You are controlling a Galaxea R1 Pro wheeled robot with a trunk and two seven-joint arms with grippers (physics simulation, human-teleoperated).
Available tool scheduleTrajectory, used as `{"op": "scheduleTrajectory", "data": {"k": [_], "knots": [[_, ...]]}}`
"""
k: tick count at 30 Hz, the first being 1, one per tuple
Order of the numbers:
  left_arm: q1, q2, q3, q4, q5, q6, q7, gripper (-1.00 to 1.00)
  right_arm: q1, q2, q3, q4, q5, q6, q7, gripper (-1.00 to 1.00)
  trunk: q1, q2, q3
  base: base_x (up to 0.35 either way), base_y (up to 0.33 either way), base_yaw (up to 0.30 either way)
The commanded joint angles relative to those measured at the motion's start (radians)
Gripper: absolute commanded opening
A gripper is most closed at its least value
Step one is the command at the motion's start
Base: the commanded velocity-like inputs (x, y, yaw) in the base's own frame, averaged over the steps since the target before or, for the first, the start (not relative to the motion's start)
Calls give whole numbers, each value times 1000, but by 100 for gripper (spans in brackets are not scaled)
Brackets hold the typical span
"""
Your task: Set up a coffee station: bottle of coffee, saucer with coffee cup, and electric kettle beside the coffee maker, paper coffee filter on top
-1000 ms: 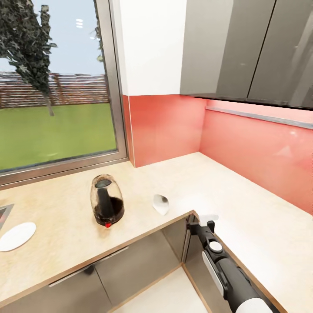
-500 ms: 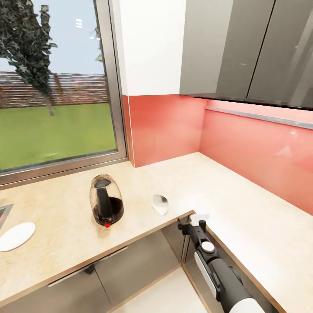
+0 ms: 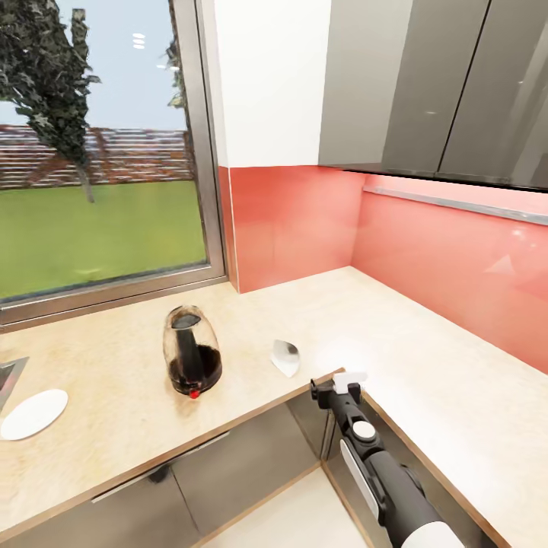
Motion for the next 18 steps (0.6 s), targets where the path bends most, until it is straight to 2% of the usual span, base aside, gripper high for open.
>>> {"op": "scheduleTrajectory", "data": {"k": [1, 7, 18], "knots": [[1, 2, 7, -1, 13, -1, 0, 100, -1, 0, 3, -2, 0, 7, -7, 100, 1, -2, -2, 0, 252, 0], [1, 13, 4, -1, 88, -3, -1, 100, -1, 0, 2, -10, -1, 6, -7, 100, 1, -2, -2, 0, 262, 4], [1, 10, -6, -1, 93, 0, -8, 100, -1, 0, -2, -51, -2, 5, -8, 100, 1, -2, -11, 0, 43, 154]]}}
